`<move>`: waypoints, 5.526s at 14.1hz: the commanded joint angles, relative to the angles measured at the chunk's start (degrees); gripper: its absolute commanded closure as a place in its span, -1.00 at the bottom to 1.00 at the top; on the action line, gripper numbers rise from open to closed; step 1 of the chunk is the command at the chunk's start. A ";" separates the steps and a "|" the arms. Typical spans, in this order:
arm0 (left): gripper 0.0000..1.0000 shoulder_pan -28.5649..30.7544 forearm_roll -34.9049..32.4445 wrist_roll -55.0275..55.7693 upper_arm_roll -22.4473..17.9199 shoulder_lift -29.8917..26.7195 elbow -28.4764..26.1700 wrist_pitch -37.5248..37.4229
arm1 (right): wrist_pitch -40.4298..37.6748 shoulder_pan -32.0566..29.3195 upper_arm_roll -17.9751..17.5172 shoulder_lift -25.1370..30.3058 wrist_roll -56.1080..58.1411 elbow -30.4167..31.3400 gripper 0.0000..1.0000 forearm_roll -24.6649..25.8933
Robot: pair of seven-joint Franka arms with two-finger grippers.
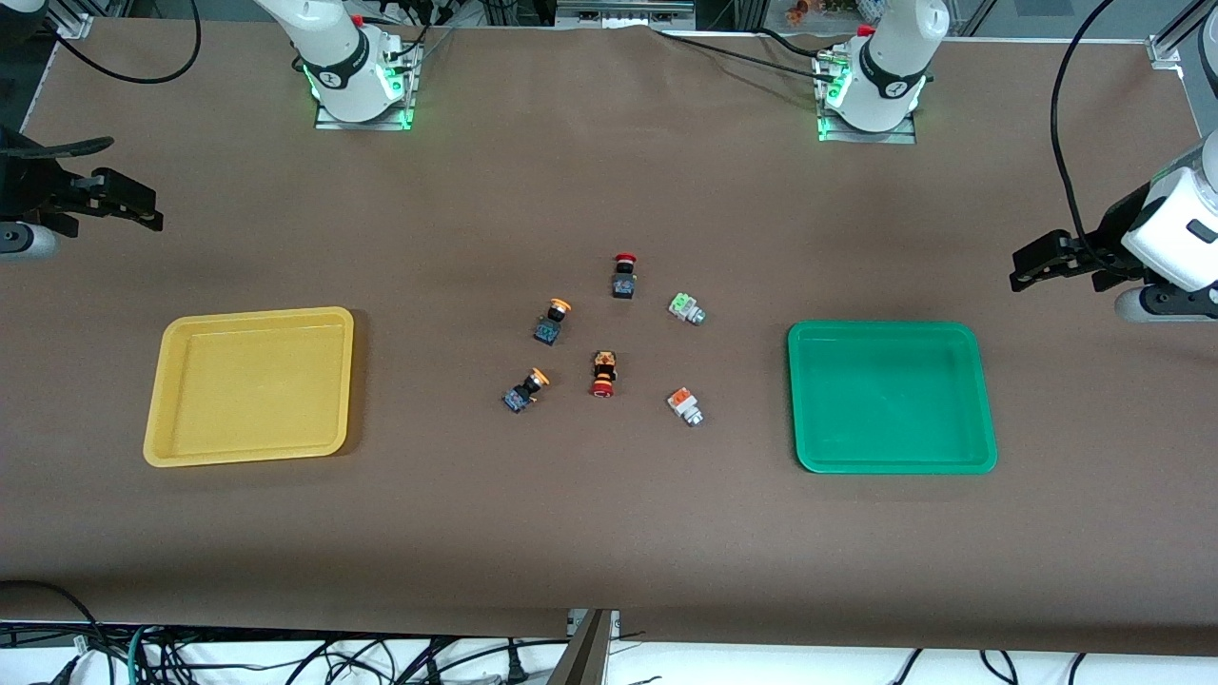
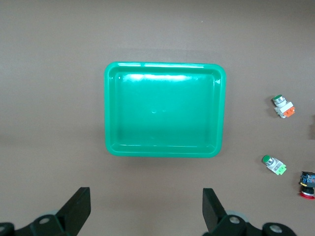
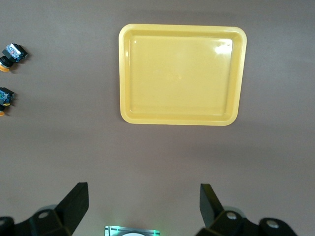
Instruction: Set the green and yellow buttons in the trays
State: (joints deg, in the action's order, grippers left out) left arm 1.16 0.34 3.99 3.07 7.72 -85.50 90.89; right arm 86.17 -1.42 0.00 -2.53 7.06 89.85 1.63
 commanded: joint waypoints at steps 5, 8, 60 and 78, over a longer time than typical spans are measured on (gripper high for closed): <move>-1.00 -0.11 0.10 -0.21 0.00 0.80 1.74 -0.37 | -0.74 -0.69 -0.27 -0.72 -0.38 -1.61 -1.00 -1.19; -1.00 -0.02 0.18 -0.21 0.00 0.80 1.74 -0.37 | -0.65 -0.77 -0.27 -0.63 -0.12 -1.61 -1.00 -1.19; -1.00 -0.10 -0.08 -0.39 0.00 1.15 1.74 -0.37 | 47.51 37.99 -0.27 -36.76 -65.95 5.78 1.00 -5.41; -1.00 -2.04 -0.08 -0.92 0.18 15.64 4.03 8.07 | 35.02 9.43 18.98 -36.39 8.67 4.19 1.00 -8.66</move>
State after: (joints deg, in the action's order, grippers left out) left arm -0.89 0.34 3.99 3.29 20.33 -84.75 99.42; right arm 119.17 8.81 19.69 -37.41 13.43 94.18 -6.07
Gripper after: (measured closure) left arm 0.000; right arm 0.595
